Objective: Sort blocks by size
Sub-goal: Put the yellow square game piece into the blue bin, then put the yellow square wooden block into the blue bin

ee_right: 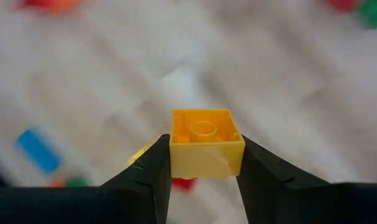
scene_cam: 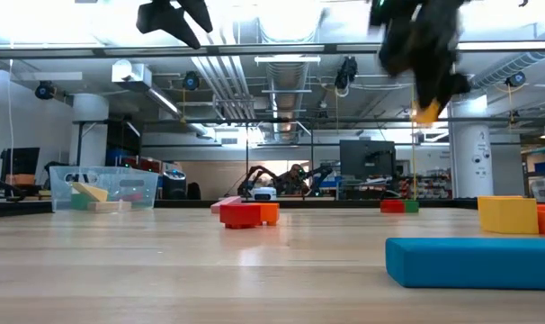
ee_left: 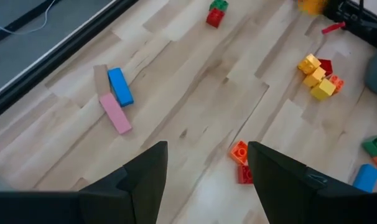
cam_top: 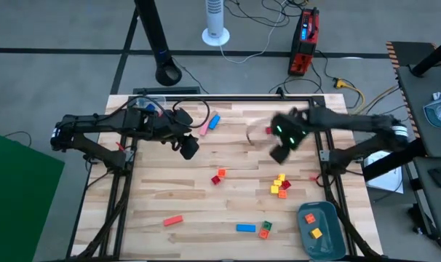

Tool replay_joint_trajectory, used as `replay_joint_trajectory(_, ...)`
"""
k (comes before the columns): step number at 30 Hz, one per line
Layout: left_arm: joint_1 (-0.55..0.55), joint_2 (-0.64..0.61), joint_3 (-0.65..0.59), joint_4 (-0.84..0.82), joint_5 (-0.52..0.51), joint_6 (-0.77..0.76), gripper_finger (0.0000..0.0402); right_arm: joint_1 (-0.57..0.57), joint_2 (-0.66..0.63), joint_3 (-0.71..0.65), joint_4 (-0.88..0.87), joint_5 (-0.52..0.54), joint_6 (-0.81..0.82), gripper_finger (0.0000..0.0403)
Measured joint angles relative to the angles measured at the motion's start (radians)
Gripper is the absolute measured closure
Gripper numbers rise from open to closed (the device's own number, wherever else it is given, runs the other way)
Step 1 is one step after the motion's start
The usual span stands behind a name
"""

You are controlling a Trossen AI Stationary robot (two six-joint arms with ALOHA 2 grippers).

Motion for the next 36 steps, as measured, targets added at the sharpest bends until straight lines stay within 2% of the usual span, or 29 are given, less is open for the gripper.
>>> replay_joint_trajectory(3,0.0,0.0,0.0,0.005,0.0,0.009,0.0194,0.209,-0.092,-0.002,-0.002,-0.005,0.12,0.0269)
replay_joint_trajectory(7,0.0,0.0,0.0,0.009,0.001,0.034,0.0194,0.506,-0.134,-0.002,-0.001,-0.014,0.371,0.0269)
replay_joint_trajectory(13,-0.001,0.0,0.0,0.009,0.001,0.034,0.0194,0.916,-0.091,-0.003,-0.001,-0.045,0.74,0.0269)
replay_joint_trajectory(15,-0.001,0.0,0.0,0.009,0.001,0.042,0.0194,1.008,-0.062,-0.003,-0.001,-0.044,0.846,0.0268)
replay_joint_trajectory(17,-0.001,0.0,0.0,0.009,0.002,0.053,0.0194,1.072,-0.033,-0.003,-0.001,-0.044,0.942,0.025)
replay_joint_trajectory(22,-0.001,0.0,0.0,0.009,0.002,0.057,0.0194,1.123,0.033,-0.003,0.003,-0.05,1.043,0.0175)
replay_joint_trajectory(26,-0.001,0.0,0.0,0.009,0.007,0.057,0.0194,1.115,0.064,-0.003,0.005,-0.052,1.021,0.0146)
replay_joint_trajectory(31,-0.001,0.0,0.0,0.009,0.009,0.056,0.0194,1.014,0.093,0.0,0.017,0.055,0.896,0.0148)
replay_joint_trajectory(36,-0.016,0.0,0.0,0.009,0.009,0.046,0.0194,0.852,0.162,0.002,0.067,0.078,0.553,0.0174)
